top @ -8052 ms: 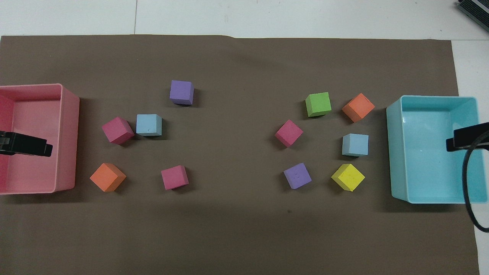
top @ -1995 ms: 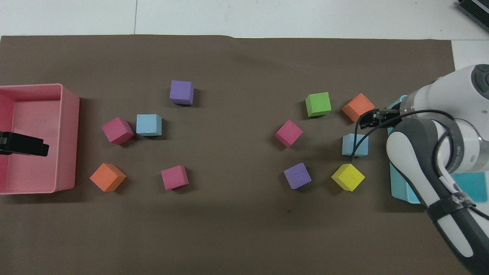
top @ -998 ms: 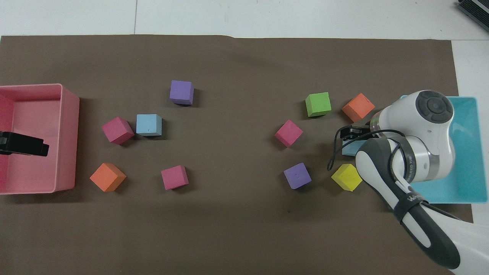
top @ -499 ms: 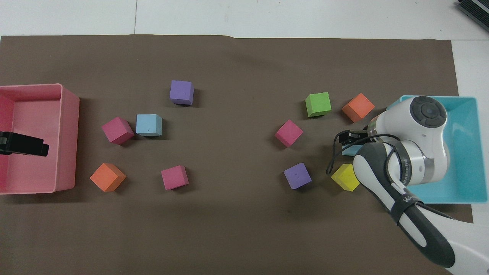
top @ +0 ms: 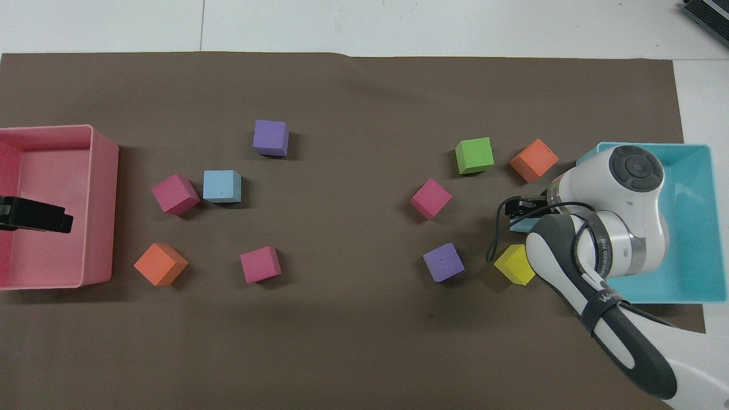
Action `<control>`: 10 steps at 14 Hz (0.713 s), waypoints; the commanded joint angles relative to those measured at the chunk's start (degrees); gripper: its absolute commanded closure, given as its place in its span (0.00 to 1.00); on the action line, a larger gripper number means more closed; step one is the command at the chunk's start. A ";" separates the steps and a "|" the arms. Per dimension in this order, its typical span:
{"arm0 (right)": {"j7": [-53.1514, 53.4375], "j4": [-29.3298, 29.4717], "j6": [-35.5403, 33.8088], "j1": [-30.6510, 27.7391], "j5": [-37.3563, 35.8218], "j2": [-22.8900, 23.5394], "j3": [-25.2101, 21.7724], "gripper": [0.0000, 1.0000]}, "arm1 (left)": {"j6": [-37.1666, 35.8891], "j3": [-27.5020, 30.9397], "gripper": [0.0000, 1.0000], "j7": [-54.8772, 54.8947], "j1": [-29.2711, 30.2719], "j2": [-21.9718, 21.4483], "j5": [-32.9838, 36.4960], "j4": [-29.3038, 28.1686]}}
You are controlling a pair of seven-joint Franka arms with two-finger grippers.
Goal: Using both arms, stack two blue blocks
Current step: 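Close the right gripper on the light-blue cube and lift it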
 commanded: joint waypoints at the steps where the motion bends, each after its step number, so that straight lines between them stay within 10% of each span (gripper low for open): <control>1: -0.13 -1.12 1.31 -0.58 -0.77 -0.59 0.37 0.35 | -0.38 -0.35 0.00 -0.21 0.59 -0.03 0.42 -0.06; 4: 0.22 -0.85 1.40 -0.58 -0.69 -0.59 0.37 0.84 | -0.30 -0.35 0.00 -0.21 0.59 -0.03 0.42 -0.06; 10: 0.66 0.99 0.61 -1.11 -0.51 -1.55 0.46 0.89 | -0.38 -0.35 0.00 -0.21 0.59 -0.03 0.42 -0.06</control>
